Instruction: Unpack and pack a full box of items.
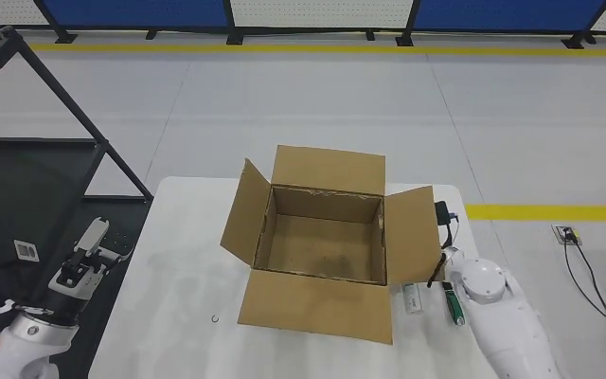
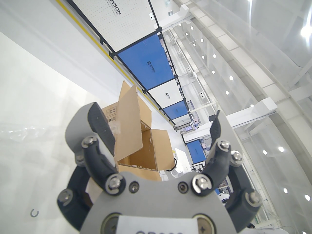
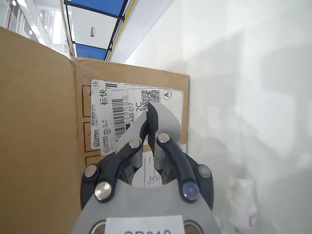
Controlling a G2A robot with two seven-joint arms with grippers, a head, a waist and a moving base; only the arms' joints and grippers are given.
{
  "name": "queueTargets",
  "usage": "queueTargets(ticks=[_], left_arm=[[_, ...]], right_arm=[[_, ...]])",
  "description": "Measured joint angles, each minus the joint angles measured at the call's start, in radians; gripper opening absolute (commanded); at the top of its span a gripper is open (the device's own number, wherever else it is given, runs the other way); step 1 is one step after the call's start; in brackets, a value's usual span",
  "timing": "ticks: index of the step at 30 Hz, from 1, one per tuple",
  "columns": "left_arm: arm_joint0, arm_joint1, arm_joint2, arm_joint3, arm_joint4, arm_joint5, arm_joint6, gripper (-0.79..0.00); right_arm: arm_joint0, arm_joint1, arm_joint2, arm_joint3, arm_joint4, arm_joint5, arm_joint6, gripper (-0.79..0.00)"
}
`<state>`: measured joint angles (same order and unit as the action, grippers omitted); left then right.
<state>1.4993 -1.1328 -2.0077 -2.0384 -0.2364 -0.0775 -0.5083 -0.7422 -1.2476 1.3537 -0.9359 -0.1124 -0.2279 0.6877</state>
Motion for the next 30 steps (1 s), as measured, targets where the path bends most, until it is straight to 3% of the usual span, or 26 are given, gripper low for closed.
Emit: queueTargets(ticks=[21, 25, 30], left_arm=[[0.000, 0.000, 0.000, 0.000, 0.000, 0.000, 0.000, 0.000], [0.000, 0.000, 0.000, 0.000, 0.000, 0.000, 0.000, 0.000], [0.000, 0.000, 0.000, 0.000, 0.000, 0.000, 0.000, 0.000]], right_arm=[[0.123, -0.031, -0.107, 0.163, 0.037, -0.106, 0.006, -0.785], [0.122, -0.017, -0.080, 0.152, 0.000, -0.094, -0.034, -0.785], [0.040, 0.035, 0.034, 0.030, -0.096, -0.095, -0.085, -0.785]])
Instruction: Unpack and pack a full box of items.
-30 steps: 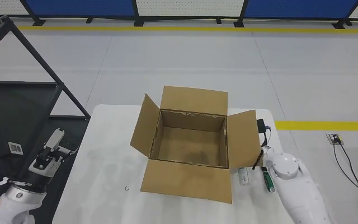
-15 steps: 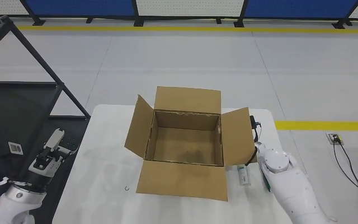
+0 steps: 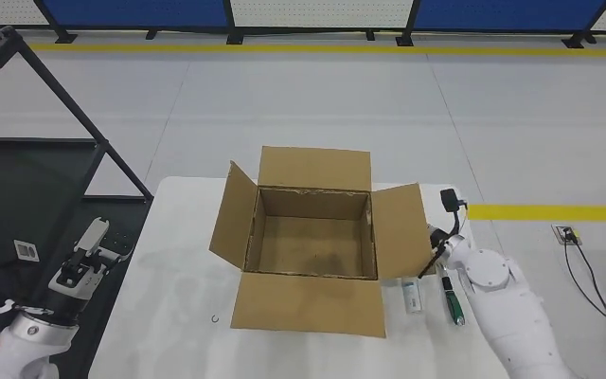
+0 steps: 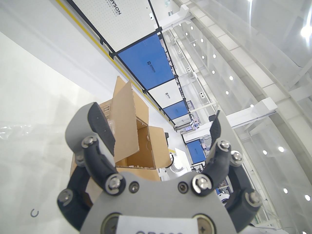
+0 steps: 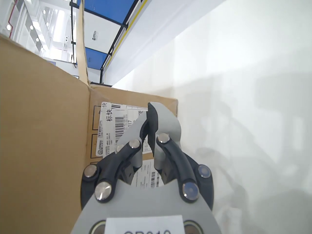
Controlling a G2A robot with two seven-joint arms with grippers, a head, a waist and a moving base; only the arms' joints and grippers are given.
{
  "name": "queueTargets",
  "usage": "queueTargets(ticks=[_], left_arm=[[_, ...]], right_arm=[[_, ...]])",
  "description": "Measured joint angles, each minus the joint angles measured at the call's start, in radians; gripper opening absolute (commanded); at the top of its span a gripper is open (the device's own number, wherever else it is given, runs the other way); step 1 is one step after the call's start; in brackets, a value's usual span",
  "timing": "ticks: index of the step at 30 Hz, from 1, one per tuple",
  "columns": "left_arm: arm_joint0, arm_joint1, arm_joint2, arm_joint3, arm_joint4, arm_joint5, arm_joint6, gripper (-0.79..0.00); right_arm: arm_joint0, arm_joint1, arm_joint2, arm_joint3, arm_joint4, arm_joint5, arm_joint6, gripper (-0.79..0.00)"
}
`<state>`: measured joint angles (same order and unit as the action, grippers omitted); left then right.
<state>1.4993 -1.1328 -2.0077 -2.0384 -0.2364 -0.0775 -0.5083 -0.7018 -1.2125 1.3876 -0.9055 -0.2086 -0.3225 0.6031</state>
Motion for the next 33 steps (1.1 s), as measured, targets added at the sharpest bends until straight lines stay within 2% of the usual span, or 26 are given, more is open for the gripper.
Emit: queueTargets(ticks=[4, 9, 10, 11, 12, 14, 17, 19, 20, 25, 33], left_arm=[[0.000, 0.000, 0.000, 0.000, 0.000, 0.000, 0.000, 0.000], [0.000, 0.000, 0.000, 0.000, 0.000, 0.000, 0.000, 0.000], [0.000, 0.000, 0.000, 0.000, 0.000, 0.000, 0.000, 0.000], [0.000, 0.000, 0.000, 0.000, 0.000, 0.000, 0.000, 0.000], [0.000, 0.000, 0.000, 0.000, 0.000, 0.000, 0.000, 0.000], [0.000, 0.000, 0.000, 0.000, 0.000, 0.000, 0.000, 0.000], [0.000, 0.000, 0.000, 0.000, 0.000, 0.000, 0.000, 0.000], [0.000, 0.000, 0.000, 0.000, 0.000, 0.000, 0.000, 0.000], [0.000, 0.000, 0.000, 0.000, 0.000, 0.000, 0.000, 0.000], [0.000, 0.000, 0.000, 0.000, 0.000, 0.000, 0.000, 0.000], [0.000, 0.000, 0.000, 0.000, 0.000, 0.000, 0.000, 0.000]], right_arm=[[-0.174, 0.049, 0.142, -0.258, -0.091, 0.041, -0.007, -0.785], [-0.408, 0.079, 0.296, -0.605, -0.152, 0.134, 0.011, -0.785], [-0.447, 0.083, 0.318, -0.660, -0.166, 0.150, 0.014, -0.736], [-0.494, 0.086, 0.342, -0.727, -0.185, 0.166, 0.020, -0.613], [-0.527, 0.089, 0.359, -0.771, -0.200, 0.175, 0.027, -0.551], [-0.596, 0.094, 0.394, -0.854, -0.245, 0.189, 0.037, -0.468], [-0.678, 0.099, 0.432, -0.928, -0.298, 0.193, 0.039, -0.397], [-0.720, 0.101, 0.454, -0.950, -0.315, 0.184, 0.040, -0.108], [-0.746, 0.103, 0.465, -0.960, -0.323, 0.174, 0.042, -0.009], [-0.821, 0.110, 0.466, -0.979, -0.388, 0.104, 0.098, 0.000], [-0.825, 0.113, 0.458, -0.983, -0.419, 0.103, 0.118, 0.000]])
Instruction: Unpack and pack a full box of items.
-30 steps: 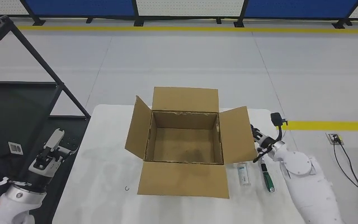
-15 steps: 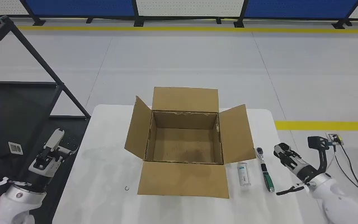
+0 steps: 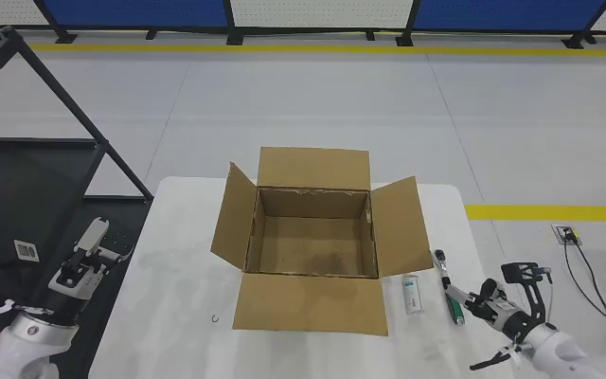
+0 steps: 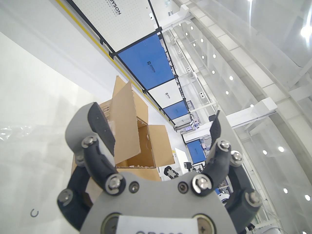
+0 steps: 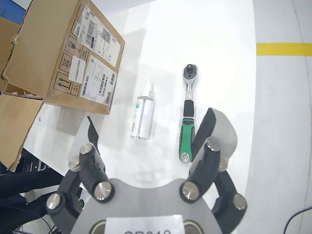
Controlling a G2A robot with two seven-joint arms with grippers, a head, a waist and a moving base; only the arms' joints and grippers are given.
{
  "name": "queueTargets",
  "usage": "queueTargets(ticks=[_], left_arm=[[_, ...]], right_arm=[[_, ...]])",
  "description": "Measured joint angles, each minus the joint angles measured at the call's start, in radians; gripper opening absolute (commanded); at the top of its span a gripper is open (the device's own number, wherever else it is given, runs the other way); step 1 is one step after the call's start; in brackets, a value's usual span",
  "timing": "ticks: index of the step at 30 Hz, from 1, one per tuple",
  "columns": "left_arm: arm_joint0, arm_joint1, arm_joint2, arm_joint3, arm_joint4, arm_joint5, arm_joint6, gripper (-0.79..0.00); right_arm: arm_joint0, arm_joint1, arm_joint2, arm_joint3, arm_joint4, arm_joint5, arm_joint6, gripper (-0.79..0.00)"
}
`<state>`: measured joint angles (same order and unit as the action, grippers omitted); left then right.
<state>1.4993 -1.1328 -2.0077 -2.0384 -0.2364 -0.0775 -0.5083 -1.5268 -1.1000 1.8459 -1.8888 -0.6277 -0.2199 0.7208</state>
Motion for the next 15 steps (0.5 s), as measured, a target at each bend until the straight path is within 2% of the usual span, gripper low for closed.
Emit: queueTargets(ticks=[6, 10, 15], left_arm=[[0.000, 0.000, 0.000, 0.000, 0.000, 0.000, 0.000, 0.000], [0.000, 0.000, 0.000, 0.000, 0.000, 0.000, 0.000, 0.000], [0.000, 0.000, 0.000, 0.000, 0.000, 0.000, 0.000, 0.000]], right_arm=[[-0.005, 0.001, -0.017, -0.011, -0.026, -0.013, -0.006, 0.000], [-0.010, 0.004, -0.091, -0.037, -0.191, -0.060, -0.025, 0.000], [0.001, 0.000, -0.200, -0.029, -0.344, -0.016, -0.061, 0.000]])
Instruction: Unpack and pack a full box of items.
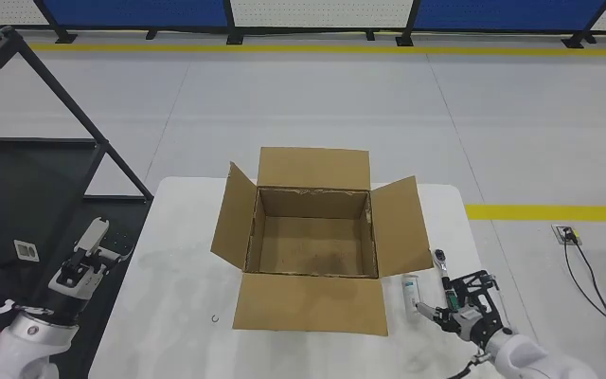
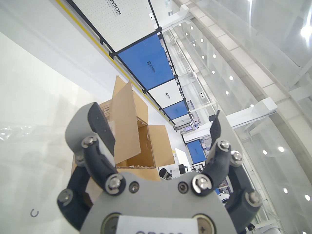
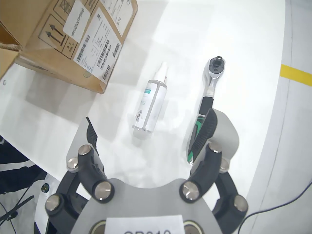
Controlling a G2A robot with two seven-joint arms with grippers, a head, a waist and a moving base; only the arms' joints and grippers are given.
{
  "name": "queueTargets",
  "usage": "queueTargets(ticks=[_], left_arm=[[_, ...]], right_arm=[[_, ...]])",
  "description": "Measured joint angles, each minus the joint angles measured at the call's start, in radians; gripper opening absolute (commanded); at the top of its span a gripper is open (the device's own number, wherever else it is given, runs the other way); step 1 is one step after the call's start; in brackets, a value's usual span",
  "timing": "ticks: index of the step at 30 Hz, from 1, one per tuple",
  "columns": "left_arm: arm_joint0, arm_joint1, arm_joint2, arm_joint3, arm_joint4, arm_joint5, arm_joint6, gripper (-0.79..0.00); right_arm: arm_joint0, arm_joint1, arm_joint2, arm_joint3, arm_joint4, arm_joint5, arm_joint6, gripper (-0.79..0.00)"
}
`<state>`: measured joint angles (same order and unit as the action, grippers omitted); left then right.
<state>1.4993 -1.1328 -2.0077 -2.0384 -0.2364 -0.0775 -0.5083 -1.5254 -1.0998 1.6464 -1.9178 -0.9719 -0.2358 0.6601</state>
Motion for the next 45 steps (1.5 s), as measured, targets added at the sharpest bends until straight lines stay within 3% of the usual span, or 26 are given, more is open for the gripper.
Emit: queueTargets(ticks=[13, 23, 34, 37, 38, 39, 45], left_arm=[[0.000, 0.000, 0.000, 0.000, 0.000, 0.000, 0.000, 0.000], [0.000, 0.000, 0.000, 0.000, 0.000, 0.000, 0.000, 0.000], [0.000, 0.000, 0.000, 0.000, 0.000, 0.000, 0.000, 0.000], [0.000, 0.000, 0.000, 0.000, 0.000, 0.000, 0.000, 0.000], [0.000, 0.000, 0.000, 0.000, 0.000, 0.000, 0.000, 0.000], [0.000, 0.000, 0.000, 0.000, 0.000, 0.000, 0.000, 0.000], [0.000, 0.000, 0.000, 0.000, 0.000, 0.000, 0.000, 0.000]], right_arm=[[0.115, -0.016, -0.202, 0.090, -0.185, 0.143, 0.063, 0.000], [0.190, -0.025, -0.248, 0.168, -0.190, 0.172, 0.098, -0.376], [0.236, -0.030, -0.272, 0.217, -0.200, 0.188, 0.152, -0.465], [0.241, -0.031, -0.274, 0.223, -0.204, 0.194, 0.157, -0.656], [0.242, -0.031, -0.274, 0.224, -0.205, 0.196, 0.157, -0.760], [0.242, -0.031, -0.272, 0.225, -0.204, 0.198, 0.157, -0.785], [0.216, -0.029, -0.206, 0.187, -0.140, 0.224, 0.111, -0.785]])
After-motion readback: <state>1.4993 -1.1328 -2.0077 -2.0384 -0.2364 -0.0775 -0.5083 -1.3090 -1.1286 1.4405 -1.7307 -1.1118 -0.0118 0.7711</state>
